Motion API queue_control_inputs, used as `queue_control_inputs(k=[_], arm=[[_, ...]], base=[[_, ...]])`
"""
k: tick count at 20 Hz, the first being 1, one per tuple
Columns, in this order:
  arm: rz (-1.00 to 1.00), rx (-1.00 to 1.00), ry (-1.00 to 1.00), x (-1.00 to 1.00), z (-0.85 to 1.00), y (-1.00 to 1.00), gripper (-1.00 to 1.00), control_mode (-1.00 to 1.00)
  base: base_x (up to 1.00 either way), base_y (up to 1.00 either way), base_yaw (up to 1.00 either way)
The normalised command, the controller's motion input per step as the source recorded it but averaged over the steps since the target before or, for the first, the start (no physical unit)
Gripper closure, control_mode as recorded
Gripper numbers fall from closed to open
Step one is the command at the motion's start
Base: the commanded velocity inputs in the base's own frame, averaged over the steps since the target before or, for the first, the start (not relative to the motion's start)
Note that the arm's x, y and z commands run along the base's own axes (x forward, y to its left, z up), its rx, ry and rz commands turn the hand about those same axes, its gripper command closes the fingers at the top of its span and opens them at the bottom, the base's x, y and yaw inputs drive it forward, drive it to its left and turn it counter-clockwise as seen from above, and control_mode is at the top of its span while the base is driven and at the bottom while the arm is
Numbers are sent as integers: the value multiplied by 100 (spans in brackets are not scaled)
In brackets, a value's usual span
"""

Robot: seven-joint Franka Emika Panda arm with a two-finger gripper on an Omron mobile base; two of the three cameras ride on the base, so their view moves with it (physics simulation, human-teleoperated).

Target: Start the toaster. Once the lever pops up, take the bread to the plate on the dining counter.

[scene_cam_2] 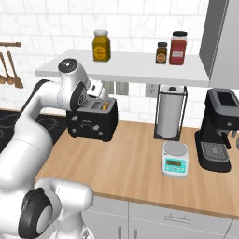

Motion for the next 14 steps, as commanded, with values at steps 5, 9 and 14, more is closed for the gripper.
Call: queue_control_inputs(k=[5, 9, 14], arm=[[0, 0, 0, 0, 0, 0, -100, -100], [0, 0, 0, 0, 0, 0, -100, -100], [0, 0, 0, 0, 0, 0, -100, -100]], base=[[0, 0, 0], [0, 0, 0], [0, 0, 0]])
